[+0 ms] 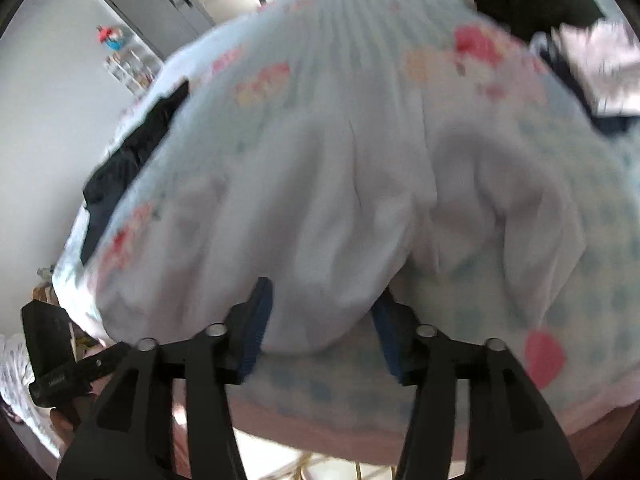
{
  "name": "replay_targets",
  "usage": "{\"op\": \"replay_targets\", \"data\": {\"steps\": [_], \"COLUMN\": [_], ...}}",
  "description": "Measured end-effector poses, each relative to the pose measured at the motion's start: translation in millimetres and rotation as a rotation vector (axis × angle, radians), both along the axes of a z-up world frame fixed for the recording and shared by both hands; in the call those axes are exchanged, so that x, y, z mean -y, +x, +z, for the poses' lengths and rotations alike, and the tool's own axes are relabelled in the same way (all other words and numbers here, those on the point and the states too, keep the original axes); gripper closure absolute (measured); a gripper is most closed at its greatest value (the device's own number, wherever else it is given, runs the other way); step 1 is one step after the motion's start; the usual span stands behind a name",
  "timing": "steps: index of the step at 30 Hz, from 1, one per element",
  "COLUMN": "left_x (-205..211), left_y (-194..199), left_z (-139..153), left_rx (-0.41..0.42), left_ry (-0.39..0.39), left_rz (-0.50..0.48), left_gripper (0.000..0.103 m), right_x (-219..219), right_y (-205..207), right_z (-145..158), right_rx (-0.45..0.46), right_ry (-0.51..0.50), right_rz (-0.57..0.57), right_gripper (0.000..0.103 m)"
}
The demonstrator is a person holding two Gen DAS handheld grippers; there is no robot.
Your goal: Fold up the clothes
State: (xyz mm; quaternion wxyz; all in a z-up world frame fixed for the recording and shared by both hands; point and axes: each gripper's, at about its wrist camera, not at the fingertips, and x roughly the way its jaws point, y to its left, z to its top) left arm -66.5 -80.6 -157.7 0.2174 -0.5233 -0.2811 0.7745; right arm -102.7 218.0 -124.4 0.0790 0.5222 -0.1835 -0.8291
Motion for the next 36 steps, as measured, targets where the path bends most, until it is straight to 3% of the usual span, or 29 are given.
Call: {"op": "replay_targets", "data": {"steps": [3, 5, 6, 7, 8, 10, 12, 14, 15, 16, 17, 18, 20, 21, 24, 26, 31, 36], "left_x": [-5, -4, -2, 0, 4, 13, 21, 30, 34, 36, 37, 37, 33, 30, 21, 21, 40, 50], "left_y": [-15, -28, -31, -33, -33, -27, -21, -20, -21, -26, -34, -41, -54, -55, -53, -46, -11, 18], "left_z": [2, 13, 22, 32, 42, 64, 85, 85, 83, 71, 56, 40, 9, 5, 19, 37, 100, 154], "left_rx": [-0.026, -0.058, -0.077, -0.101, -0.132, -0.198, -0.264, -0.272, -0.268, -0.237, -0.189, -0.128, -0.021, -0.026, -0.092, -0.147, -0.310, -0.435], "left_ry": [0.003, -0.003, -0.015, -0.018, -0.008, 0.043, 0.100, 0.137, 0.153, 0.164, 0.161, 0.145, 0.128, 0.132, 0.059, 0.034, 0.096, 0.160], "left_rz": [0.024, 0.058, 0.069, 0.082, 0.100, 0.125, 0.148, 0.140, 0.132, 0.119, 0.113, 0.122, 0.136, 0.134, 0.136, 0.153, 0.155, 0.100], "left_gripper": [0.040, 0.050, 0.079, 0.094, 0.094, 0.095, 0.095, 0.095, 0.093, 0.083, 0.073, 0.060, 0.060, 0.063, 0.099, 0.099, 0.099, 0.099], "right_x": [-1, -2, -1, -3, -3, -2, -3, -8, -10, -6, -2, 0, -1, 1, 6, 20, 30, 26], "right_y": [-10, -19, -20, -19, -19, -17, -8, -1, 2, -2, -7, -15, -24, -30, -35, -36, 6, 60], "right_z": [-16, -18, -14, -6, 2, 21, 48, 64, 71, 68, 64, 45, 9, -3, -16, 3, 94, 183], "right_rx": [0.017, -0.001, -0.013, -0.048, -0.068, -0.117, -0.184, -0.230, -0.251, -0.237, -0.221, -0.158, -0.040, -0.003, -0.020, -0.085, -0.352, -0.569], "right_ry": [-0.034, -0.090, -0.115, -0.176, -0.219, -0.292, -0.340, -0.347, -0.349, -0.307, -0.265, -0.221, -0.169, -0.182, -0.216, -0.150, -0.011, -0.038], "right_rz": [-0.026, -0.052, -0.057, -0.057, -0.043, -0.008, 0.041, 0.050, 0.053, 0.041, 0.029, 0.009, -0.028, -0.042, -0.041, -0.004, 0.063, 0.088], "right_gripper": [0.045, 0.044, 0.048, 0.067, 0.080, 0.089, 0.092, 0.092, 0.092, 0.083, 0.068, 0.064, 0.065, 0.065, 0.091, 0.098, 0.099, 0.100]}}
